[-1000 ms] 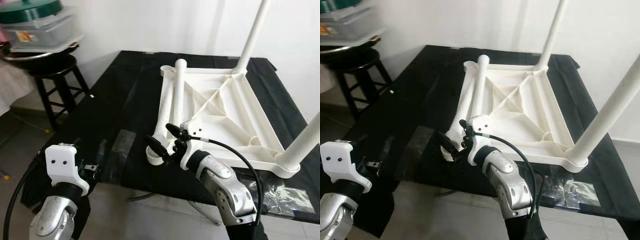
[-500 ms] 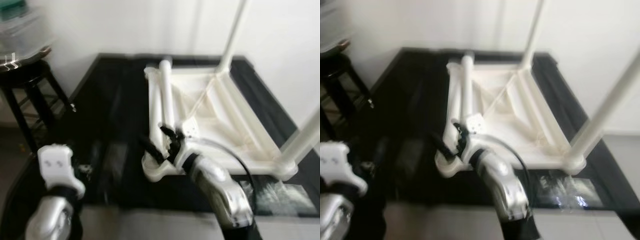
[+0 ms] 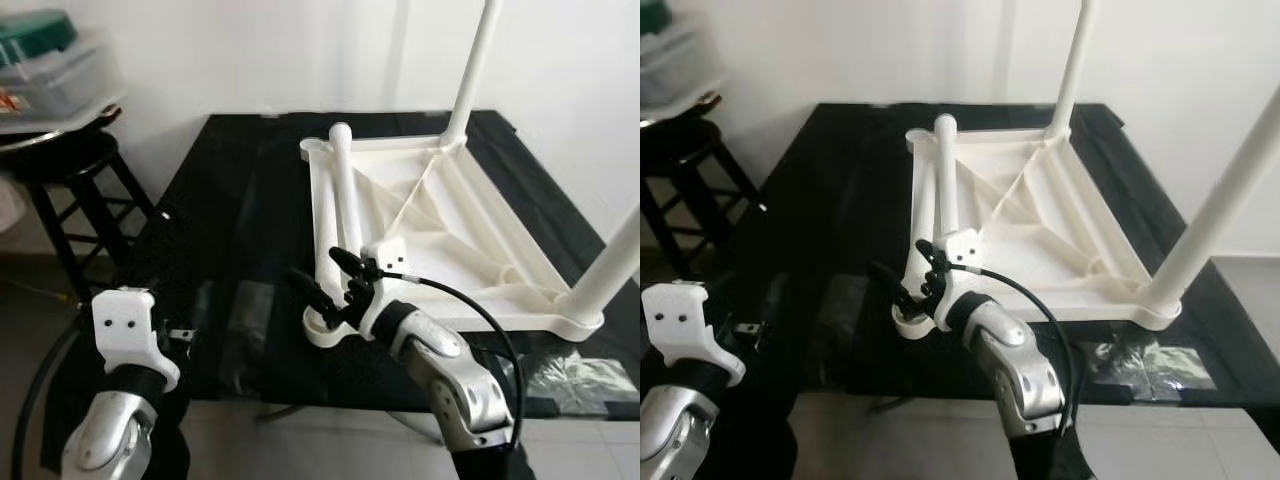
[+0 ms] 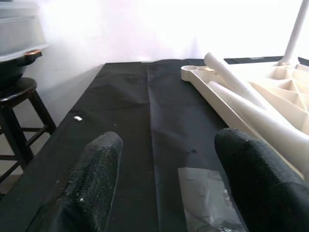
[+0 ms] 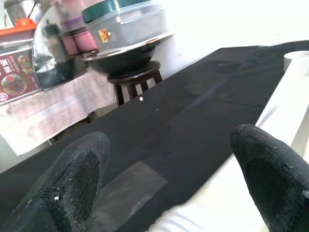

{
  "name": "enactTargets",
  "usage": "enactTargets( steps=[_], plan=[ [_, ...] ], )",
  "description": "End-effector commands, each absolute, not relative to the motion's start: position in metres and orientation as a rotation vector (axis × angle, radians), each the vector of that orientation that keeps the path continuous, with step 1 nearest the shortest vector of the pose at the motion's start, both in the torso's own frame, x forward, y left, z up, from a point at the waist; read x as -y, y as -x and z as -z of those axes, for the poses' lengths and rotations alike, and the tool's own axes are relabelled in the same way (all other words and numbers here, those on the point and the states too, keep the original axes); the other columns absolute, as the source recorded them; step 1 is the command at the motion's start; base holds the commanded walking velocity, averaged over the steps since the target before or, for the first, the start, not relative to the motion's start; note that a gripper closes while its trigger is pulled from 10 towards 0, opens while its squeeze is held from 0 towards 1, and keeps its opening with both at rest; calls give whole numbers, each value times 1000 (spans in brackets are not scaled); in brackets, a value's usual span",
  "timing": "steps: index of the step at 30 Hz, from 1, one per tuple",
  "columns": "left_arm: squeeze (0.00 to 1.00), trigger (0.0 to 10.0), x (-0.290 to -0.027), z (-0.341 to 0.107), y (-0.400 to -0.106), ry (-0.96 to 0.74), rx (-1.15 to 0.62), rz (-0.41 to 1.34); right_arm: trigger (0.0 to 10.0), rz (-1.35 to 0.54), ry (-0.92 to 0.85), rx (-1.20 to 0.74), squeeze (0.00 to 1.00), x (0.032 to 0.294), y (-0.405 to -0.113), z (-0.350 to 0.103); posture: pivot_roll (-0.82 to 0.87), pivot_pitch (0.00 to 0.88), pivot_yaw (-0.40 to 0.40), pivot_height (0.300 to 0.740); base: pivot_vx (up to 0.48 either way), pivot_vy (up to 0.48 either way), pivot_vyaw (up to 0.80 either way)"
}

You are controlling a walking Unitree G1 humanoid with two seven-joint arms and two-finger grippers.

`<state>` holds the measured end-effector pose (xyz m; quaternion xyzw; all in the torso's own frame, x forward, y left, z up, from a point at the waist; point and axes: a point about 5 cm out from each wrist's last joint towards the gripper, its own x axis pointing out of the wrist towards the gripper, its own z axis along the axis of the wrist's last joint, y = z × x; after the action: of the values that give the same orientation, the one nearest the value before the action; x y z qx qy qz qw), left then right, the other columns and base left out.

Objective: Building children table

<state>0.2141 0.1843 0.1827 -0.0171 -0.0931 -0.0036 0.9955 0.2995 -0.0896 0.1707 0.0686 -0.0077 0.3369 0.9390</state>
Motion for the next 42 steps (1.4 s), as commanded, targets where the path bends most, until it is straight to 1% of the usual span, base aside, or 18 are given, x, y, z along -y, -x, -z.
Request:
enactTargets(
  steps=[1, 12, 14, 16, 17, 18, 19, 21, 22, 28, 29, 30, 33, 38, 39, 40, 41, 42],
  plan=[
    [0, 10000, -188, -180, -213, 20, 163, -9, 10000, -719, -157, 31, 0, 82, -297, -172, 19, 81, 33, 740, 0, 480, 0],
    [0, 10000, -185, -183, -210, -1, 181, 4, 10000, -709, -152, 69, 0, 86, -298, -180, 14, 75, 32, 740, 0, 87, 0],
    [0, 10000, -184, -183, -210, -8, 182, 15, 10000, -658, -60, 138, 0, 94, -307, -191, 15, 73, 29, 740, 0, 0, 0],
    [0, 10000, -184, -184, -210, -8, 182, 16, 10000, -657, -56, 140, 0, 94, -307, -191, 15, 73, 29, 740, 0, 0, 0],
    [0, 10000, -183, -184, -210, -7, 183, 24, 10000, -637, 53, 156, 0, 101, -312, -195, 13, 75, 23, 740, 0, 0, 0],
    [0, 10000, -183, -184, -210, -7, 183, 24, 10000, -637, 53, 156, 0, 101, -312, -195, 13, 75, 23, 740, 0, 0, 0],
    [0, 10000, -183, -184, -211, -7, 184, 30, 10000, -621, 134, 169, 0, 106, -315, -198, 13, 75, 23, 740, 0, 0, 0],
    [0, 10000, -181, -185, -211, 1, 187, 45, 10000, -622, 454, 151, 0, 123, -319, -198, 11, 77, 18, 740, 0, 0, 0],
    [0, 10000, -181, -185, -211, 4, 188, 48, 10000, -642, 517, 138, 0, 126, -318, -197, 11, 77, 18, 740, 0, 0, 0],
    [0, 10000, -180, -185, -210, 11, 189, 58, 10000, -729, 577, 109, 0, 133, -311, -198, 9, 82, 11, 740, 0, 0, 0],
    [0, 10000, -178, -184, -210, 19, 185, 81, 10000, -810, 663, 75, 0, 142, -304, -202, 3, 85, 10, 740, 0, 0, 0],
    [0, 10000, -177, -184, -210, 19, 182, 95, 10000, -846, 678, 59, 1000, 146, -300, -205, 1, 87, 10, 740, 0, 0, 0],
    [0, 10000, -176, -183, -210, 19, 177, 116, 10000, -948, 725, 13, 1000, 154, -289, -208, -7, 87, 12, 740, 0, 0, 0],
    [0, 10000, -176, -183, -210, 23, 177, 120, 10000, -971, 780, -23, 1000, 159, -285, -206, -9, 88, 11, 740, 0, 0, 0],
    [0, 10000, -176, -183, -211, 24, 177, 123, 10000, -971, 824, -45, 588, 163, -285, -203, -10, 87, 11, 740, 0, 0, 0],
    [0, 10000, -176, -183, -211, 24, 177, 123, 10000, -971, 824, -45, 588, 163, -285, -203, -10, 87, 11, 740, 0, 0, 0],
    [0, 10000, -175, -183, -211, 25, 177, 125, 10000, -974, 847, -70, 63, 165, -285, -200, -9, 87, 10, 740, 0, 0, 0],
    [0, 10000, -175, -183, -211, 25, 176, 127, 10000, -971, 858, -97, 0, 166, -286, -197, -9, 87, 10, 740, 0, 0, 0]
  ],
)
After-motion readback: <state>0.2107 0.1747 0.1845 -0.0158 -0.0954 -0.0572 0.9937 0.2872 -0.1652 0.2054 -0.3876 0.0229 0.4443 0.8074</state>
